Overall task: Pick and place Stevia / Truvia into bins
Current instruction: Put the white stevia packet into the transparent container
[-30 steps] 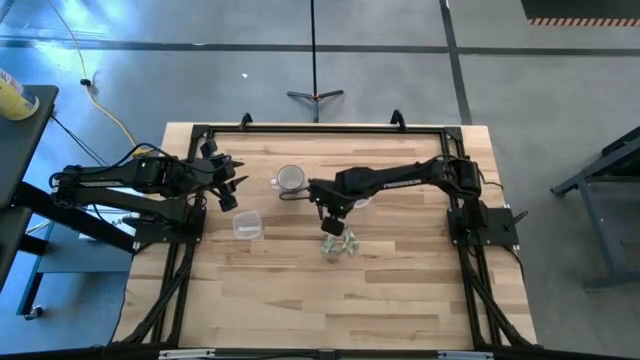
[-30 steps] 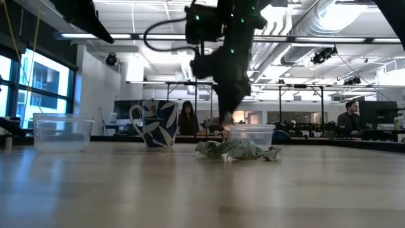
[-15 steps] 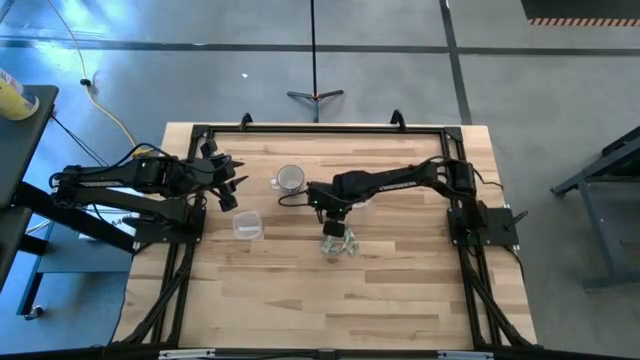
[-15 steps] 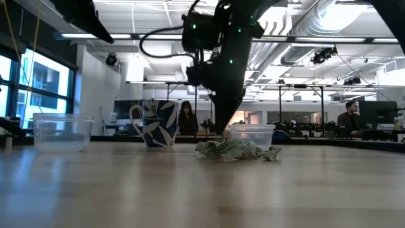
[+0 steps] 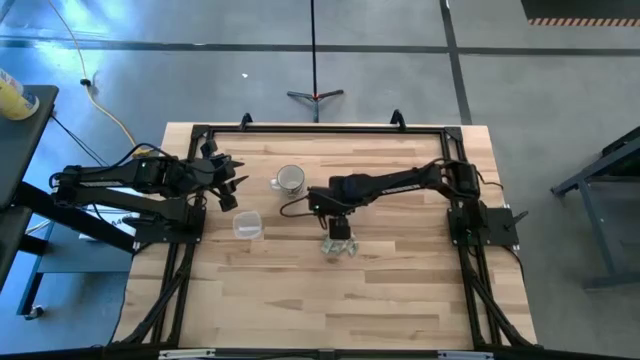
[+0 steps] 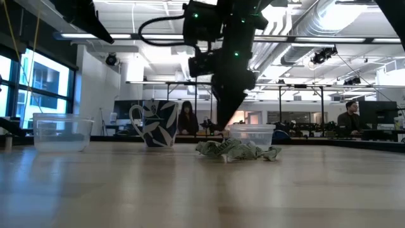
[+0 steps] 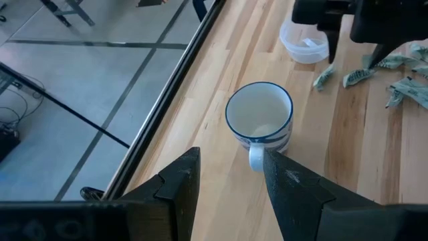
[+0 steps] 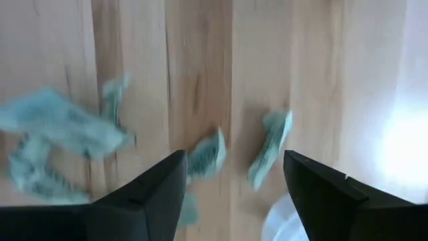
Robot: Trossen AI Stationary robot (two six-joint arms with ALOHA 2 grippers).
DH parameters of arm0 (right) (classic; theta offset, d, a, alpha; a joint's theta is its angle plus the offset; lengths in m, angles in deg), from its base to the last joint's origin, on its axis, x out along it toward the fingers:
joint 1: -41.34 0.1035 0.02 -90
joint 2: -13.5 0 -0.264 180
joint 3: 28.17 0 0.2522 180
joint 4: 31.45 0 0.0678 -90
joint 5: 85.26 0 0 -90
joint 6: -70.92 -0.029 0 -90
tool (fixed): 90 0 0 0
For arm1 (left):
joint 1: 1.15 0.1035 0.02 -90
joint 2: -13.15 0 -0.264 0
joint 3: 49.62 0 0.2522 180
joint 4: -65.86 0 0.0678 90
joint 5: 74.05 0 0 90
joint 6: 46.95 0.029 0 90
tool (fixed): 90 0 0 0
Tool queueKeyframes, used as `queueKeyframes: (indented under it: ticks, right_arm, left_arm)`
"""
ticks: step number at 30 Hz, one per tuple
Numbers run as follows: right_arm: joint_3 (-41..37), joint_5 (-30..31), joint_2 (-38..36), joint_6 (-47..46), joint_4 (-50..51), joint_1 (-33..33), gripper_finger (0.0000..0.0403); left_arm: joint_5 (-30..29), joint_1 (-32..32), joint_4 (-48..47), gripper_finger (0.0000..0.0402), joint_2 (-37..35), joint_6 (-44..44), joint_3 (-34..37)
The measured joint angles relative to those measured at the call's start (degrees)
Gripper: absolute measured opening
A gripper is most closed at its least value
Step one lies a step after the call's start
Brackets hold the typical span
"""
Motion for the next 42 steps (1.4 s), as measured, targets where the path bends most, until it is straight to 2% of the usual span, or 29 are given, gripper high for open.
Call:
queueKeyframes:
  ticks: [3,10,15,23,27,33,42]
  right_arm:
    - [0.0,-2.4,0.3,-0.5,-0.7,-1.9,0.0234]
    - [-1.5,-2.8,0.9,-2.6,-1.8,-5.4,0.0199]
    - [-3.8,-5.5,0.9,-6.1,-4.0,-6.4,0.0182]
    - [-2.8,-4.0,1.3,-5.9,-6.9,-6.1,0.0182]
    - [-2.9,-4.4,1.4,-2.1,-7.9,-5.4,0.0187]
    - [-3.0,-4.4,4.3,-0.9,-8.0,-5.4,0.0188]
    - [-2.9,-4.0,4.9,-2.1,-6.5,-6.6,0.0154]
  left_arm:
    - [0.0,0.0,0.0,0.02,0.0,0.0,0.0]
    - [0.0,0.0,0.0,0.02,0.0,0.0,0.0]
    - [0.0,0.0,0.0,0.02,0.0,0.0,0.0]
    - [0.0,0.0,0.0,0.02,0.0,0.0,0.0]
    - [0.0,0.0,0.0,0.02,0.0,0.0,0.0]
    - [0.0,0.0,0.0,0.02,0.0,0.0,0.0]
    - [0.0,0.0,0.0,0.02,0.0,0.0,0.0]
